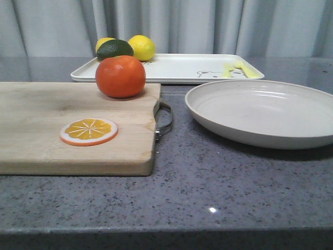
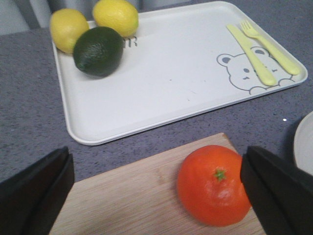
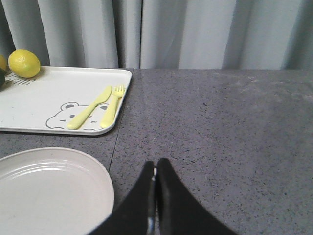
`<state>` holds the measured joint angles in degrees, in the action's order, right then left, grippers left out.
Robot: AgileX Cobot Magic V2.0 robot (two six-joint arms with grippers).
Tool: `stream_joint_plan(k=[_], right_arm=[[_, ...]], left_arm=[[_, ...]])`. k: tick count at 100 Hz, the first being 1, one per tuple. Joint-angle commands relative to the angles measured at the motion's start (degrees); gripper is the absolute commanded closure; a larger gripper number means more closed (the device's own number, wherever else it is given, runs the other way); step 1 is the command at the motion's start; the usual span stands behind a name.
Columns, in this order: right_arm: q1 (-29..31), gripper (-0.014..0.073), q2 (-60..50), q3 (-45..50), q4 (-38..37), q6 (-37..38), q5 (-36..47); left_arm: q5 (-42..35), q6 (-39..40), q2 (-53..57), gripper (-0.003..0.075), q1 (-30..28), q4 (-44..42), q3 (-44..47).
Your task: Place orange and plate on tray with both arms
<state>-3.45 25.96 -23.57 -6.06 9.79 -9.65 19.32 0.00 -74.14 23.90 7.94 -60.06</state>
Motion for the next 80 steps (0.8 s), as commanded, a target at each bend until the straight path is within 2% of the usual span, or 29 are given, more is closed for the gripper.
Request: stream_joint_plan(k=[1, 15, 45, 80], right_arm=[[0.49, 0.0658, 0.72, -2.24, -0.32, -0.23, 5.21], [0.49, 0.0658, 0.72, -2.24, -0.32, -0.23, 5.28], [0.49, 0.0658, 0.72, -2.24, -0.32, -0.23, 5.28], [0.49, 0.0658, 0.72, -2.24, -0.32, -0.23, 5.28]], left_arm=[[-1.24, 0.00, -2.67, 0.0049, 1.11, 3.59, -5.52], [4.32, 0.00, -8.29, 0.0049, 2.62, 6.39, -12.20], [18.70, 0.00, -18.47, 0.0049, 3.09, 6.49, -23.31], [22.87, 0.00, -23.81, 0.0049, 3.09, 8.61, -25.22]])
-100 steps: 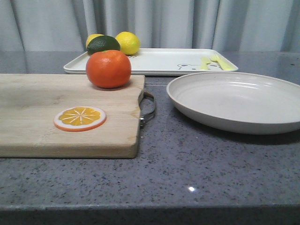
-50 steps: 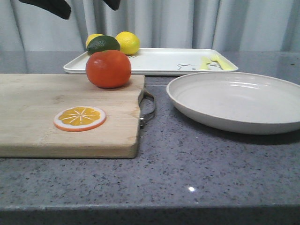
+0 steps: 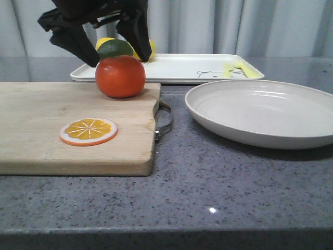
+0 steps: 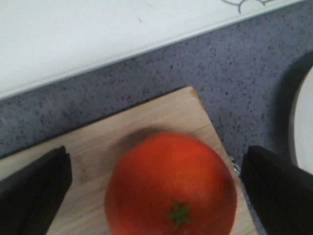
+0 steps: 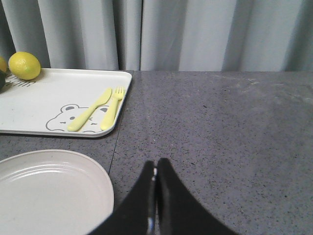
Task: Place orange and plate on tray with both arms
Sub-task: 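Lower the left gripper over the orange and close on it, then lift the orange with the left gripper and carry it onto the plate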
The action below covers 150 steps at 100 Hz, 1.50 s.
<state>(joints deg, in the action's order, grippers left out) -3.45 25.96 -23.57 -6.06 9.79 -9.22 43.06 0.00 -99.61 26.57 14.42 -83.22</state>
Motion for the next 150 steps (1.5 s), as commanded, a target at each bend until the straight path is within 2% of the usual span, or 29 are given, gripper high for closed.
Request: stream_joint_plan(k=[1, 45, 78, 95, 117, 150], right_arm=[[0.49, 0.0658, 0.72, -2.24, -0.32, -0.23, 4.84], [0.49, 0.0658, 0.72, -2.24, -0.32, -0.23, 4.84], [0.49, 0.0658, 0.72, -2.24, -0.32, -0.23, 4.84], [0.49, 0.0658, 0.72, -2.24, -0.32, -0.23, 4.80], [0.49, 0.0658, 0.72, -2.24, -0.32, -0.23, 3.82], [0.49, 0.0658, 0.72, -2.24, -0.32, -0.23, 3.81]], left_arm=[[-0.79, 0.00, 1.64, 0.0049, 0.42, 2.31, -2.06], [0.15, 0.00, 0.52, 0.0061, 0.42, 2.67, -2.06], [0.29, 0.00, 0.52, 0.0295, 0.42, 3.88, -2.06], [0.62, 0.00, 0.52, 0.0376, 0.42, 7.05, -2.06], [0.74, -1.14, 0.52, 0.0387, 3.06, 9.75, -3.76], [0.54, -2.05, -0.93, 0.0387, 12.21, 9.75, -11.54]])
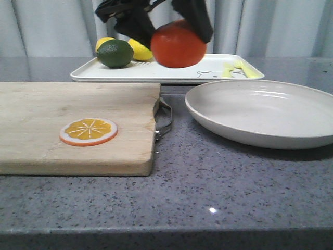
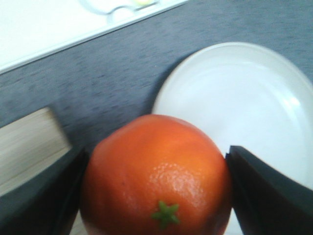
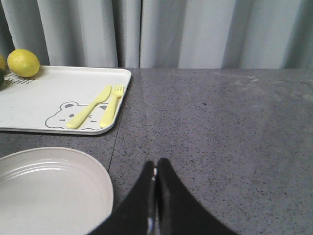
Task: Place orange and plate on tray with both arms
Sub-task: 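Lift the orange with the left gripper and carry it onto the plate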
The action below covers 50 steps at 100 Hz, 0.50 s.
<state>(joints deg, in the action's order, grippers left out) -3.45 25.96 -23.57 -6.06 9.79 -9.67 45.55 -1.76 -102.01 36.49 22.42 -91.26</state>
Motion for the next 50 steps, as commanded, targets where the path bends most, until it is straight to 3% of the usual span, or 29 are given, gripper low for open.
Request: stream_joint_plan(k=[1, 21, 50], right_arm=[[0.49, 0.0658, 0.72, -2.24, -0.32, -0.23, 4.26], [0.49, 0.0658, 0.72, -2.24, -0.32, -0.23, 3.88], [0.49, 0.0658, 0.72, -2.24, -0.32, -0.23, 3.99]], left_arm=[[-1.94, -0.30, 1.30, 0.0387, 2.51, 1.75, -3.67], [-1.45, -0.30, -5.26, 0.0387, 7.75, 1.63, -9.57], [0.95, -0.30, -11.64, 0.0387, 9.85, 1.26, -14.04]])
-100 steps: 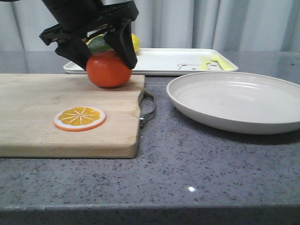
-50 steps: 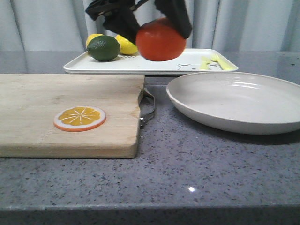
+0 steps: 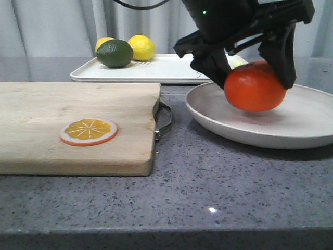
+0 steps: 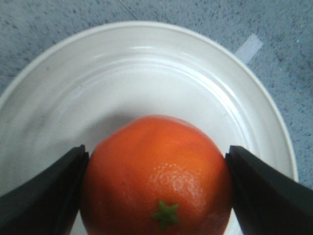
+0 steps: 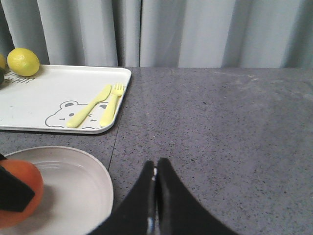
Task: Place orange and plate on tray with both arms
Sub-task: 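Lift the orange with the left gripper and carry it onto the plate, then open the left gripper and raise it away from the orange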
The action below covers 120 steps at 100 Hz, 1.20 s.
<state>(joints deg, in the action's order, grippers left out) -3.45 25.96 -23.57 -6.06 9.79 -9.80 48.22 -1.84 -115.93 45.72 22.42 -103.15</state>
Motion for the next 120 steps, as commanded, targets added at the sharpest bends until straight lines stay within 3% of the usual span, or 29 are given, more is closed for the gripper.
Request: stream_joint_plan(k=[1, 27, 34, 46, 52, 106, 120], right_arm=[[0.49, 0.0658, 0.72, -2.24, -0.32, -0.23, 4.13], [0.49, 0.0658, 0.72, -2.24, -0.32, -0.23, 4.13], [0.49, 0.0658, 0.72, -2.24, -0.32, -0.23, 4.13], [0.49, 0.0658, 0.72, -2.24, -0.32, -0.23, 4.13], [0.49, 0.0658, 0.72, -2.24, -0.32, -0.23, 4.13], [0.49, 0.0658, 0.72, -2.24, -0.32, -0.23, 4.13], [0.49, 0.0658, 0.72, -2.24, -0.32, -0.23, 4.20]], left_arm=[[-1.63, -0.22, 2.15, 0.0387, 0.62, 1.26, -2.15], [-0.61, -0.22, 1.88, 0.0366, 0.62, 0.83, -2.15], [-0.61, -0.22, 1.88, 0.0307, 0.62, 0.61, -2.15], [-0.72, -0.22, 1.88, 0.0143, 0.62, 0.61, -2.15], [-0.59, -0.22, 1.88, 0.0111, 0.62, 0.61, -2.15], [8.81, -0.32, 2.13, 0.0113, 0.13, 0.48, -15.09], [9.64, -0.32, 3.37, 0.0178, -0.25, 0.19, -15.89]])
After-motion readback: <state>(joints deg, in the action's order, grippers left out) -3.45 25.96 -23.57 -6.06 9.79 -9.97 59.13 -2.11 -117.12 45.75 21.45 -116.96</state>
